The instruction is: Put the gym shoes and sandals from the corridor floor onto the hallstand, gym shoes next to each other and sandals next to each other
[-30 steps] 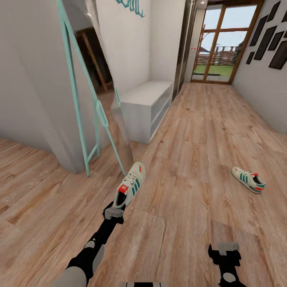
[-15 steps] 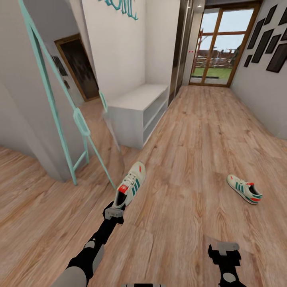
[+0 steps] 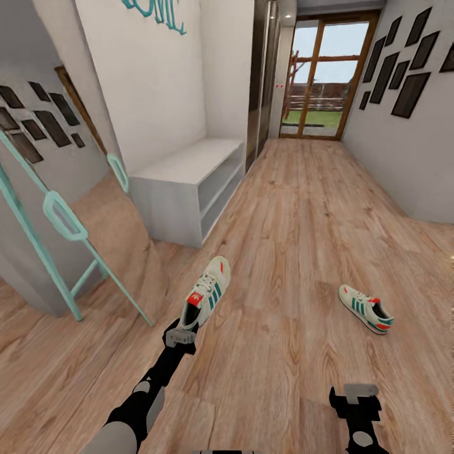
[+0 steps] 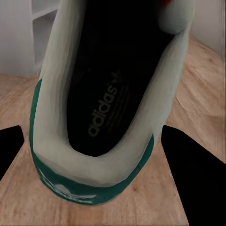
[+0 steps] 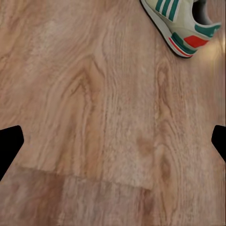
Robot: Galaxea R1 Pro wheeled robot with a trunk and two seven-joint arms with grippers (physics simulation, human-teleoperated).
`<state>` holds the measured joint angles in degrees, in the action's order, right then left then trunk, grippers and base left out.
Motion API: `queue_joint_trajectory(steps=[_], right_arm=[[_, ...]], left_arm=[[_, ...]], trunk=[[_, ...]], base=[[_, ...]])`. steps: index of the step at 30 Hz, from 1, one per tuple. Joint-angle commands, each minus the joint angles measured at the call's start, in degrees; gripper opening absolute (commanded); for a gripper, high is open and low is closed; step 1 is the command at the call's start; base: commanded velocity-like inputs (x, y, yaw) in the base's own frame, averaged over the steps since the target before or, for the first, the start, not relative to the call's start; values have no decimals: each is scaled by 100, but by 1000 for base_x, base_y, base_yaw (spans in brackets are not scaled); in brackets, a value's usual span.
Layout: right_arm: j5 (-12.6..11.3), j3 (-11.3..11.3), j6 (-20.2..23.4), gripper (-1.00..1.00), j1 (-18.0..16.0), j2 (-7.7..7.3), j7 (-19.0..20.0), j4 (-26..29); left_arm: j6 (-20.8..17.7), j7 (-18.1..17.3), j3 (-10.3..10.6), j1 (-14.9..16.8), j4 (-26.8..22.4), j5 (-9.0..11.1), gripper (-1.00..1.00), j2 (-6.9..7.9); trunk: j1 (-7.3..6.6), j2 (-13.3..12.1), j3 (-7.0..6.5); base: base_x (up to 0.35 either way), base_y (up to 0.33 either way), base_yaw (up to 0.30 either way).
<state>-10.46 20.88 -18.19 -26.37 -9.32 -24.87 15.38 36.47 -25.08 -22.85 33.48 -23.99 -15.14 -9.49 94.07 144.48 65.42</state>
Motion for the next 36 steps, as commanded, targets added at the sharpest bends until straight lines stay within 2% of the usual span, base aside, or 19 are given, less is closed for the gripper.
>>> queue_joint_trajectory(steps=[1, 19, 36], right_arm=[[0, 0, 0, 100, 0, 0, 0, 0], [0, -4, 0, 100, 2, 0, 0, 0], [0, 3, 0, 100, 0, 0, 0, 0]], left_arm=[[1, 3, 0, 0, -1, 2, -100, 0], [0, 6, 0, 0, -1, -3, -100, 0], [0, 12, 21, 0, 248, -6, -100, -9]], trunk=[[0, 0, -7], [0, 0, -126], [0, 0, -136]], base=[[296, -210, -244], [296, -213, -245], [220, -258, -26]])
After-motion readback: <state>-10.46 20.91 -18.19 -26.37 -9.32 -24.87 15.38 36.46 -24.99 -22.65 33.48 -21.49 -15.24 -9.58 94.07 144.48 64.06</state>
